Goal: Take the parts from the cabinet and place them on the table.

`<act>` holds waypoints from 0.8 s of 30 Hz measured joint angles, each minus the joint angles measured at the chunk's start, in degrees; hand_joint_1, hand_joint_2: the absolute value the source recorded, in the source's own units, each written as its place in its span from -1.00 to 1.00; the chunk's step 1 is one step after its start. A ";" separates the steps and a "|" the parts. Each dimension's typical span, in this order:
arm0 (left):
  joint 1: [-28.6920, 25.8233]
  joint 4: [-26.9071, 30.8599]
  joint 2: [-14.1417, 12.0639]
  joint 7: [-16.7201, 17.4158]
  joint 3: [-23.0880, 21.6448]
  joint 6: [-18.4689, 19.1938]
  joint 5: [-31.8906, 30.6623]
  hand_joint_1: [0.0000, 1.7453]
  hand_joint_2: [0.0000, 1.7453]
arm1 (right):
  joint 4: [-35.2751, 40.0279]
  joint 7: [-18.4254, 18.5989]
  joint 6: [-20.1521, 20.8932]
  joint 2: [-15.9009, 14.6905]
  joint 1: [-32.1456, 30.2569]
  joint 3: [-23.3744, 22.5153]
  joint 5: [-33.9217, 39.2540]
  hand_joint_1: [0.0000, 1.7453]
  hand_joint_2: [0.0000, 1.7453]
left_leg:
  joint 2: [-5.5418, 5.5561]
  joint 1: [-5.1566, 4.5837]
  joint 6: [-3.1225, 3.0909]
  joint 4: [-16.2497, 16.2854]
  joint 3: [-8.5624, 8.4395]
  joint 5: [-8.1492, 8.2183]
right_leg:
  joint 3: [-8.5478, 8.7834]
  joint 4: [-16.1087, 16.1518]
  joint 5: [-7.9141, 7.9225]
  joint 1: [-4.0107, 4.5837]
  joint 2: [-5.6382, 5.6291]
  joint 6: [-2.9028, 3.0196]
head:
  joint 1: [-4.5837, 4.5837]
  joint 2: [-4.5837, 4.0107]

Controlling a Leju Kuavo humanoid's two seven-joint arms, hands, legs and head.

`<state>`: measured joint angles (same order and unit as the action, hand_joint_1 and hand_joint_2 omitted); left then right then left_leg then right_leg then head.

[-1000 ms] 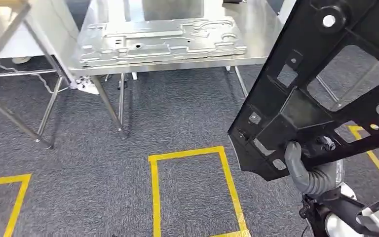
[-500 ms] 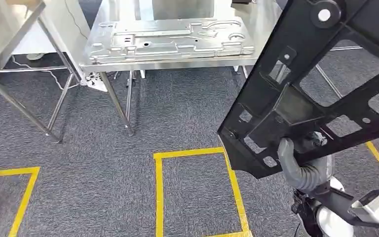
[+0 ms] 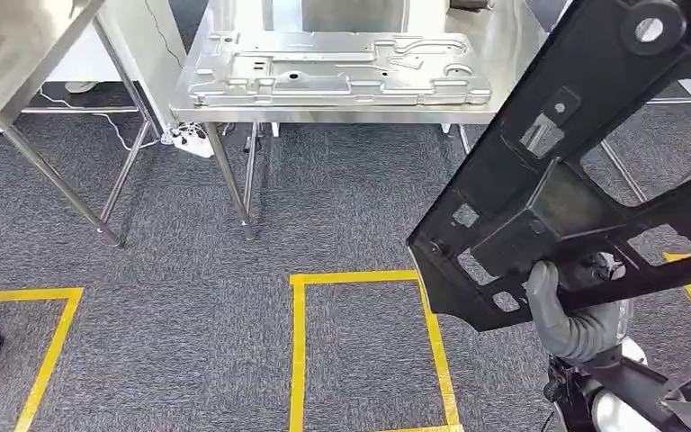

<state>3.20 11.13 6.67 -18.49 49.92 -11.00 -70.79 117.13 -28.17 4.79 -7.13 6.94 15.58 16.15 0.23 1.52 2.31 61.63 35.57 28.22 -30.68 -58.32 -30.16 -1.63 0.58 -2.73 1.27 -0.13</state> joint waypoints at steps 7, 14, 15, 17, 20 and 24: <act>0.00 0.00 0.00 0.66 0.09 1.27 0.29 -1.00 1.00 | 0.04 0.00 0.00 0.02 -0.04 -0.11 0.00 1.00 1.00 | -0.03 0.18 -0.04 -0.27 -0.19 -0.21 | -0.02 -0.11 0.02 0.33 0.00 0.00 | 0.00 0.00; 0.01 0.00 0.00 1.09 0.15 2.01 0.52 -1.00 1.00 | 0.07 0.00 0.00 0.07 -0.03 -0.37 0.00 1.00 1.00 | -0.03 0.24 0.00 -0.38 -0.21 -0.25 | -0.05 -0.14 0.01 0.38 0.00 0.02 | 0.00 0.00; 0.01 0.00 0.00 1.09 0.15 2.03 0.52 -1.00 1.00 | 0.07 0.00 0.02 0.07 -0.03 -0.46 0.00 1.00 1.00 | -0.03 0.25 0.00 -0.38 -0.21 -0.25 | -0.05 -0.14 0.00 0.38 0.00 0.02 | 0.00 0.00; 0.01 0.00 0.00 1.18 0.15 2.21 0.52 -1.00 1.00 | 0.07 0.00 0.02 0.07 -0.03 -0.52 0.00 1.00 1.00 | -0.03 0.25 0.00 -0.38 -0.21 -0.25 | -0.05 -0.14 0.00 0.38 0.00 0.02 | 0.00 0.00; 0.01 0.00 0.00 1.24 0.15 2.36 0.52 -1.00 1.00 | 0.07 0.00 0.02 0.09 -0.03 -0.52 0.00 1.00 1.00 | -0.03 0.24 0.00 -0.38 -0.21 -0.25 | -0.04 -0.14 0.00 0.38 0.00 0.02 | 0.00 0.00; 0.02 0.00 -0.02 1.20 0.15 2.56 0.52 -1.00 1.00 | 0.07 0.00 0.09 0.24 -0.03 -0.55 0.00 1.00 1.00 | -0.03 0.03 -0.03 -0.31 -0.20 -0.24 | -0.04 -0.08 0.05 0.21 0.01 -0.01 | 0.00 0.00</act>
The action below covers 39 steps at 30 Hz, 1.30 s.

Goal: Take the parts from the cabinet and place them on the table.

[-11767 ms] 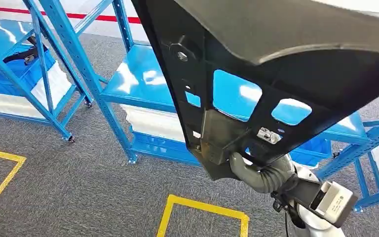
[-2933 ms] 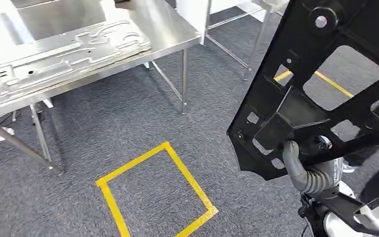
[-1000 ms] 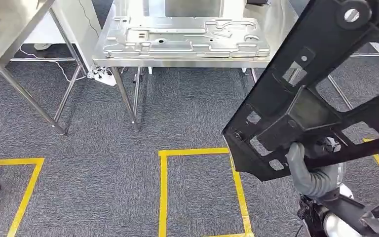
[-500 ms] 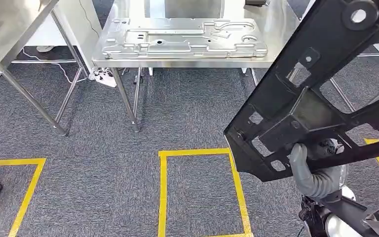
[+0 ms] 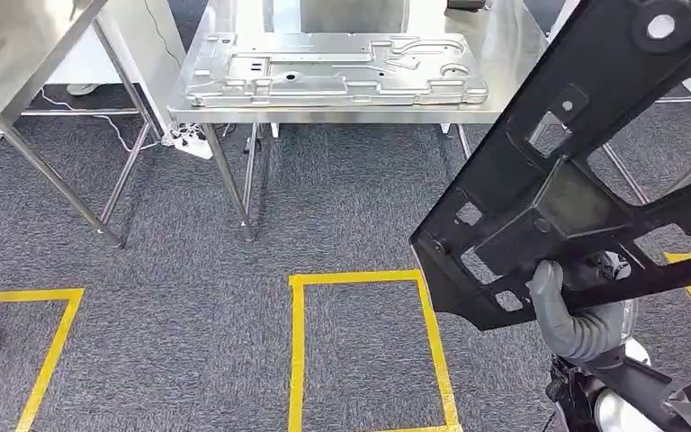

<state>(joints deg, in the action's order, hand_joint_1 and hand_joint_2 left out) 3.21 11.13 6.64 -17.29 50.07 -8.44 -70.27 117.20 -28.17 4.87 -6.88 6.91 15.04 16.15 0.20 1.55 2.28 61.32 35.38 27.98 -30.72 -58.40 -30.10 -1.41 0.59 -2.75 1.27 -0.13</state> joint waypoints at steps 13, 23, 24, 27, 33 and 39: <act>0.08 0.02 -0.09 -0.28 0.00 0.02 -0.35 -1.00 1.00 | 0.28 -0.04 0.55 0.42 0.01 -0.09 0.02 1.00 1.00 | 0.15 -0.16 -2.41 -1.13 -0.82 -0.11 | -5.33 -12.08 -6.09 -0.69 -0.31 -1.22 | -0.64 0.00; -0.02 0.02 -0.07 -0.59 0.00 0.04 -0.44 -1.00 1.00 | 0.42 0.02 0.59 0.44 -0.69 -0.09 -0.33 1.00 1.00 | 0.62 0.29 0.91 -0.95 -1.66 0.13 | -2.82 -1.11 0.39 -0.46 -0.53 0.61 | -0.76 0.00; 0.00 0.02 -0.07 -0.57 0.00 0.04 -0.44 -1.00 1.00 | 0.44 0.05 0.59 0.44 -0.62 -0.09 -0.33 1.00 1.00 | 0.47 0.49 1.08 -1.01 -1.95 0.14 | -2.10 -1.09 0.45 -0.54 -0.60 1.09 | -0.70 0.00; 0.18 0.00 -0.02 -0.59 -0.02 0.04 -0.52 -1.00 1.00 | 0.68 -0.02 0.61 0.50 -0.59 -0.07 -0.35 1.00 1.00 | 0.17 0.49 1.12 6.02 0.99 3.38 | -0.87 -0.92 -0.13 -0.62 -0.40 2.28 | 0.15 0.00; -0.02 0.00 -0.02 -0.55 -0.02 0.00 -0.55 -1.00 1.00 | 0.68 0.00 0.68 0.55 -0.67 -0.04 -0.39 1.00 1.00 | 0.17 0.07 0.67 8.12 5.22 0.16 | 1.77 -0.94 -2.38 -0.26 -0.59 2.52 | 1.72 0.00; -0.21 0.00 -0.02 -0.57 -0.02 -0.04 -0.55 -1.00 1.00 | 0.77 0.02 0.68 0.55 -0.86 -0.07 -0.52 1.00 1.00 | -0.16 -0.91 -1.36 1.13 3.14 -1.11 | 3.70 -0.78 -3.94 -0.06 -0.52 0.40 | 2.08 0.00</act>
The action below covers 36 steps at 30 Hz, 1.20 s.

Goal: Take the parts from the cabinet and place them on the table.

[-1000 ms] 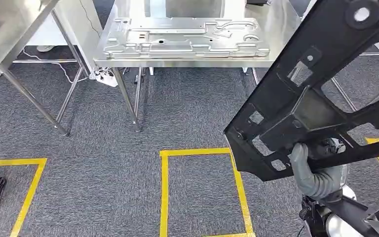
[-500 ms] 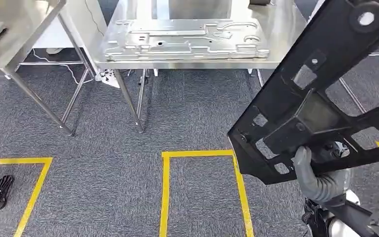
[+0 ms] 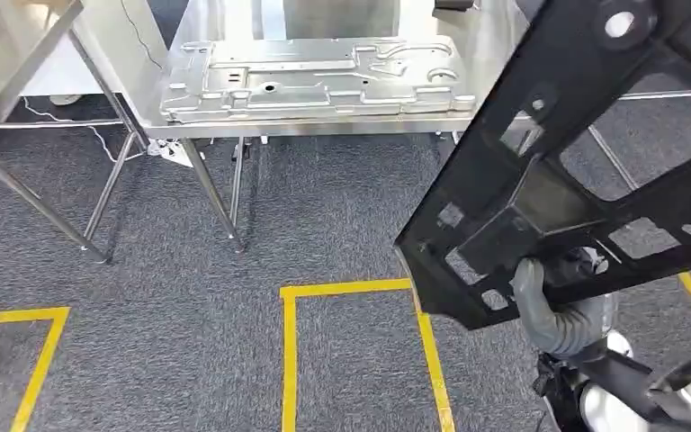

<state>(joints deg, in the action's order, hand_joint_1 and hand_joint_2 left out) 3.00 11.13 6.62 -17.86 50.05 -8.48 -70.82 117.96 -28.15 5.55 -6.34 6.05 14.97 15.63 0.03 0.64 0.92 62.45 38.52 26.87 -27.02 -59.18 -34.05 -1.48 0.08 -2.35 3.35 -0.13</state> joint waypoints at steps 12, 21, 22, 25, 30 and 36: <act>0.15 0.00 0.26 -0.15 0.02 -0.54 -0.22 -1.00 1.00 | 0.15 -0.48 -0.15 0.00 -0.88 -0.31 -0.85 1.00 1.00 | 1.06 0.09 -0.56 -1.00 -6.48 4.61 | -11.18 -1.91 6.23 0.94 0.10 0.32 | -2.58 0.00; 0.02 0.00 0.35 0.11 0.20 -0.85 -0.02 -1.00 1.00 | 1.46 -3.72 -1.46 1.42 -5.88 1.97 -5.35 1.00 1.00 | 0.51 0.23 1.15 14.19 0.74 10.80 | -6.18 -0.82 4.75 0.13 0.01 2.28 | -1.36 0.00; -0.03 0.00 0.33 0.11 0.39 -0.85 -0.02 -1.00 1.00 | 1.46 -3.72 -1.62 1.44 -6.06 2.01 -5.33 1.00 1.00 | 0.51 0.43 1.28 14.55 1.77 10.67 | -5.59 -0.82 4.31 0.04 -0.07 2.24 | -1.09 0.00; -0.01 0.00 0.33 0.11 0.52 -0.87 0.00 -1.00 1.00 | 1.46 -3.72 -1.95 1.49 -6.10 2.32 -5.29 1.00 1.00 | 0.40 1.25 2.14 4.44 -0.58 3.27 | -3.36 -0.84 2.71 -0.63 -0.26 1.39 | -0.57 0.00; -0.07 -0.02 0.44 0.31 0.92 -1.03 0.00 -1.00 1.00 | 1.60 -3.67 -2.05 1.49 -6.29 2.62 -4.96 1.00 1.00 | -0.10 0.87 0.61 0.44 -0.98 1.20 | -1.83 -0.41 1.44 -0.32 -0.37 -0.64 | -0.48 0.00; 0.15 0.04 0.44 0.26 1.05 -1.20 0.02 -1.00 1.00 | 1.88 -3.74 -2.16 1.46 -6.44 2.73 -4.96 1.00 1.00 | 0.26 0.74 -1.28 -0.24 -3.43 2.62 | -11.44 -15.68 -3.75 -0.12 -0.33 -0.85 | -2.14 0.00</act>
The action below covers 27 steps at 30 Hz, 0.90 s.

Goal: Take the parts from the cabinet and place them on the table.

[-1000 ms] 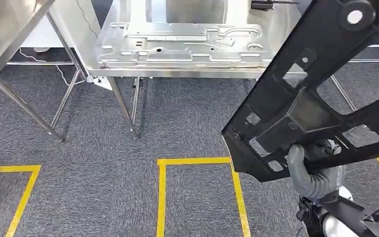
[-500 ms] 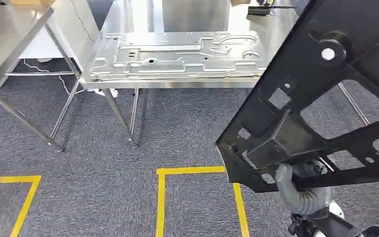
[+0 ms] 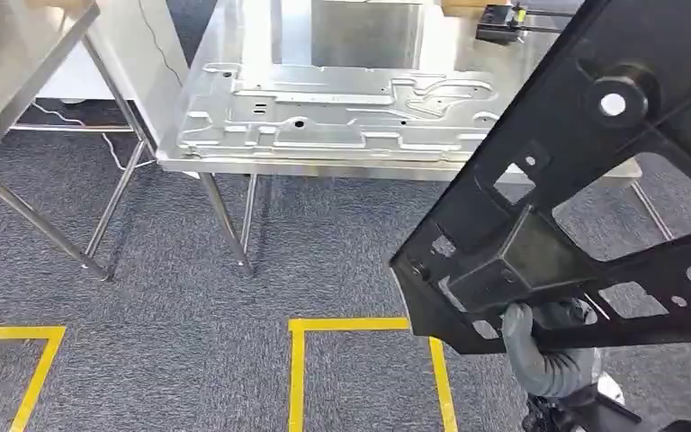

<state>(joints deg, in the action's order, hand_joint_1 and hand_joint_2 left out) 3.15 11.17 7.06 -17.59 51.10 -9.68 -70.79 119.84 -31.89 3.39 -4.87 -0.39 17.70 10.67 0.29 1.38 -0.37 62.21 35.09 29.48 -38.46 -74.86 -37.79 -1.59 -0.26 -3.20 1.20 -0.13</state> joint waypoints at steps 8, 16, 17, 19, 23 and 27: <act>0.04 -0.04 0.13 0.00 0.37 0.00 0.07 -1.00 1.00 | 0.26 -0.04 -0.13 -0.09 -0.28 0.00 0.02 1.00 1.00 | 0.50 -0.70 0.87 -0.97 -3.80 3.04 | 1.41 13.38 10.76 2.04 0.11 2.29 | -0.94 0.00; -0.11 -0.04 0.11 0.02 0.44 -0.04 0.11 -1.00 1.00 | 0.48 -0.04 -0.48 -0.17 -0.67 -0.04 -0.02 1.00 1.00 | 0.23 -0.49 2.14 15.65 4.37 8.95 | 5.28 14.70 8.62 0.79 -0.03 3.58 | 0.20 0.00; -0.11 -0.04 0.11 0.02 0.46 -0.04 0.11 -1.00 1.00 | 0.48 -0.04 -0.48 -0.20 -0.74 -0.04 -0.02 1.00 1.00 | 0.22 -0.27 2.31 14.98 4.87 7.98 | 5.90 14.70 8.18 0.66 -0.11 3.42 | 0.41 0.00; -0.09 -0.02 0.09 0.02 0.46 -0.07 0.11 -1.00 1.00 | 0.48 -0.04 -0.50 -0.20 -0.79 -0.04 -0.02 1.00 1.00 | 0.19 0.29 2.78 7.61 3.07 2.24 | 7.41 14.67 7.15 0.18 -0.20 2.91 | 0.79 0.00; -0.12 -0.13 0.13 0.09 0.46 -0.04 0.11 -1.00 1.00 | 0.53 -0.03 -0.57 -0.24 -0.84 -0.15 0.00 1.00 1.00 | 0.02 0.33 2.43 1.24 2.09 -1.47 | 8.16 14.37 5.49 0.35 -0.24 1.32 | 1.44 0.00; -0.22 -0.02 0.11 0.02 0.50 -0.13 0.11 -1.00 1.00 | 0.81 -0.07 -0.57 -0.39 -0.96 -0.26 -0.02 1.00 1.00 | 0.13 0.37 1.05 0.64 0.87 -0.81 | 8.25 12.71 5.30 0.18 -0.13 0.73 | 0.92 0.00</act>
<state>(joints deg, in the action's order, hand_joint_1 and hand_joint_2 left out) 2.93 11.15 7.17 -17.57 51.60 -9.81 -70.69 120.65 -31.95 2.82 -5.27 -1.35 17.44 10.64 0.42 1.75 0.68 62.85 35.96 28.67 -30.21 -62.15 -32.49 -1.41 -0.39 -2.48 2.12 -0.13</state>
